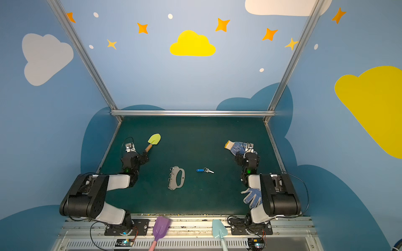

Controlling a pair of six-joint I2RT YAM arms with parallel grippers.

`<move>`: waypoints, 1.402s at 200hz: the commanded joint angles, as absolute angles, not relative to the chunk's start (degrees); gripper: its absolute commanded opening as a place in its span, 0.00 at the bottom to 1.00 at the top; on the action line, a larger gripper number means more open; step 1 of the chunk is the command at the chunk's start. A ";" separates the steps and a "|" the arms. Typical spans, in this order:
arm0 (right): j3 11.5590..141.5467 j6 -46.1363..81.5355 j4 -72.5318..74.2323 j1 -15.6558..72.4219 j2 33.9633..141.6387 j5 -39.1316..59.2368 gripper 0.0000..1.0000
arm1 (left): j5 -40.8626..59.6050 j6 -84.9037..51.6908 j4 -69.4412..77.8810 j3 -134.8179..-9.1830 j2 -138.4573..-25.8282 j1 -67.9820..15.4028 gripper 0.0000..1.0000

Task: Put the keys on the keyring
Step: 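Raise both arms from rest and swing them toward the table center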

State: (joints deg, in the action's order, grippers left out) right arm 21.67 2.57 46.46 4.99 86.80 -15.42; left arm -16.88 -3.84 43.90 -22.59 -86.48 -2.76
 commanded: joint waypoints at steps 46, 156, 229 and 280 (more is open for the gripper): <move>22.70 2.38 46.41 5.10 86.40 -15.62 0.95 | -15.62 -3.68 43.09 -23.84 -87.01 -2.42 1.00; 22.70 2.51 46.41 5.01 86.36 -15.41 0.95 | -13.17 -4.04 41.96 -24.23 -86.92 -1.30 1.00; 27.86 -2.21 30.94 8.69 77.18 -16.41 0.95 | -13.71 -4.85 17.95 -36.45 -80.55 -0.90 1.00; 46.98 32.63 -6.42 1.87 66.38 -5.38 0.97 | -7.96 -23.88 -10.17 -54.52 -76.72 0.53 1.00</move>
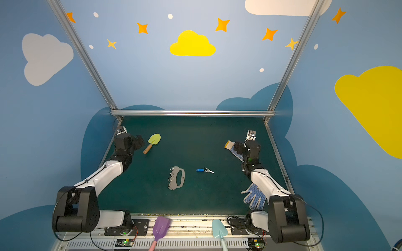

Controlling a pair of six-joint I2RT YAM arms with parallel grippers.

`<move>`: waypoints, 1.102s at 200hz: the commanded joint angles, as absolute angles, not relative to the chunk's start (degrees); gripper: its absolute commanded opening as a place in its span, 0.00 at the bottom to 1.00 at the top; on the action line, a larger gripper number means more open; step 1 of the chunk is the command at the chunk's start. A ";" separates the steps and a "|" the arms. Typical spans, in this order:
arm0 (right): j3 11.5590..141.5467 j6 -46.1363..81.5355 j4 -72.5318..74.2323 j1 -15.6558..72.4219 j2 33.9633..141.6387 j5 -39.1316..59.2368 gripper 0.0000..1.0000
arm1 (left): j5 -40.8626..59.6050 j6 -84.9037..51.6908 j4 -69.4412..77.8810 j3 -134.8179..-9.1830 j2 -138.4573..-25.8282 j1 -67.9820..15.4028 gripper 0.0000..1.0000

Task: Put the keys on the keyring
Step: 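Raise both arms from rest and swing them toward the table center, then move right gripper over the blue-tag keys while left gripper approaches the metal plate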

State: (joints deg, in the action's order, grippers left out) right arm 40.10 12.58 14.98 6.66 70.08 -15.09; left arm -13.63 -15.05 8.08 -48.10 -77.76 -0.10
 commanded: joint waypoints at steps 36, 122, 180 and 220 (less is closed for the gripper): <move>48.71 34.68 -7.34 -2.02 66.80 18.80 0.86 | 6.05 -28.46 -18.11 -57.66 -73.58 0.53 0.91; 55.11 23.32 -24.55 17.51 66.78 19.52 0.53 | 19.65 -40.59 -18.25 -43.15 -60.48 -10.54 0.71; 57.30 26.45 -30.71 27.15 78.40 10.63 0.31 | 16.79 -40.22 -17.71 -45.96 -66.86 -18.09 0.65; 57.17 29.14 -27.81 29.71 85.69 8.91 0.35 | 17.37 -40.47 -16.67 -47.35 -70.37 -19.38 0.65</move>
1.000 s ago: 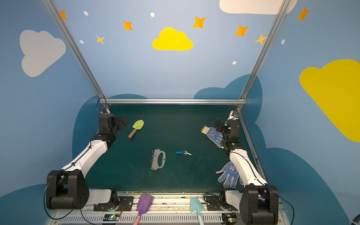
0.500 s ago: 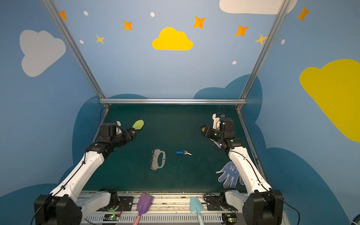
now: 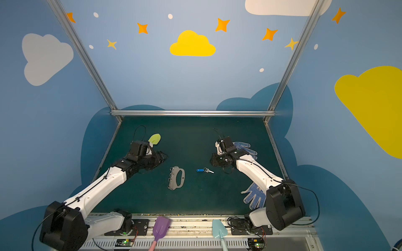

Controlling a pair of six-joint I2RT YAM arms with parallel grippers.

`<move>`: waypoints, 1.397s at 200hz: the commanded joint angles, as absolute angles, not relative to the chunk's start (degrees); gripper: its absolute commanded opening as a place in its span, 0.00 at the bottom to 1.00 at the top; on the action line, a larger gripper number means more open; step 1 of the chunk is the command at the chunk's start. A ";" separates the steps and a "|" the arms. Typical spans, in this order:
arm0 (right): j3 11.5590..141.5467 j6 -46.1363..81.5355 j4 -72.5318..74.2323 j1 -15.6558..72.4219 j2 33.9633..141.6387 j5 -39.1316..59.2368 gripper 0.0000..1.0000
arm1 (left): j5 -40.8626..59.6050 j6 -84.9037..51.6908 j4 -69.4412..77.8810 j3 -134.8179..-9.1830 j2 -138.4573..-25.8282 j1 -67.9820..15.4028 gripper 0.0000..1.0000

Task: Put the keys on the keyring
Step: 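Move right gripper over the blue-tag keys while left gripper approaches the metal plate, then lower right gripper and close it on the keys' ring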

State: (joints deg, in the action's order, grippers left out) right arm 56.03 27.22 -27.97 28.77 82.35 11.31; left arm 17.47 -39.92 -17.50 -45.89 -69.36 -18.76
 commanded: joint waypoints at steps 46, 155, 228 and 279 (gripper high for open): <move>61.12 31.33 -28.74 32.81 93.60 9.96 0.39 | 17.43 -41.30 -16.96 -46.44 -70.11 -19.78 0.66; 55.66 48.59 -20.54 32.44 99.41 18.99 0.43 | 19.20 -41.68 -16.54 -46.93 -71.80 -19.81 0.67; 51.99 53.08 -12.17 26.91 98.95 18.88 0.38 | 18.95 -42.21 -16.90 -46.76 -70.62 -19.98 0.68; 55.09 49.29 -17.68 27.27 99.77 14.41 0.17 | 18.73 -42.95 -16.48 -46.71 -70.89 -20.21 0.68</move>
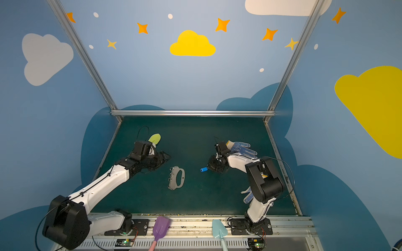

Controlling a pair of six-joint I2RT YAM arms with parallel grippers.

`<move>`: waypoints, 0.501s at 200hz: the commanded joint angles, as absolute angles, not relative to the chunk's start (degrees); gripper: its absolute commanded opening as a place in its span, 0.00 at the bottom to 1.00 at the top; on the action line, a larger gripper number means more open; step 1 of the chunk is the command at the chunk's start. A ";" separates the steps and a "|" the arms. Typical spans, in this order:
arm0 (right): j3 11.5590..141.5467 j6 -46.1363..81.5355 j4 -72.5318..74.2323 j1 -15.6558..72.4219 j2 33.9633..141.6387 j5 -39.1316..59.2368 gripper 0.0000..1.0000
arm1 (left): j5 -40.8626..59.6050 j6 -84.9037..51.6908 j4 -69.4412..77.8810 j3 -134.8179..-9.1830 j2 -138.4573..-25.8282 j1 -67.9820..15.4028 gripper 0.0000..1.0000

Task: Put the keys on the keyring
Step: 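Lower right gripper and close it on the keys' ring, then lift keys with right gripper toward left gripper while left gripper rises to meet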

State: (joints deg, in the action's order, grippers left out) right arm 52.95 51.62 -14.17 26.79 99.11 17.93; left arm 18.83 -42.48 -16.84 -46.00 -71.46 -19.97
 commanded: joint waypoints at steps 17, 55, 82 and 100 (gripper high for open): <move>55.99 47.67 -19.63 27.42 99.15 12.88 0.13 | 18.70 -43.05 -16.36 -46.67 -70.88 -20.30 0.68; 58.26 43.53 -23.46 27.68 96.76 11.45 0.04 | 18.83 -43.33 -16.31 -47.10 -71.10 -20.47 0.68; 60.66 38.71 -26.34 27.95 94.07 12.60 0.02 | 19.38 -42.49 -17.32 -49.25 -71.30 -20.56 0.68; 62.23 34.50 -27.26 27.95 91.58 16.49 0.02 | 21.40 -40.91 -18.26 -52.37 -71.92 -20.52 0.68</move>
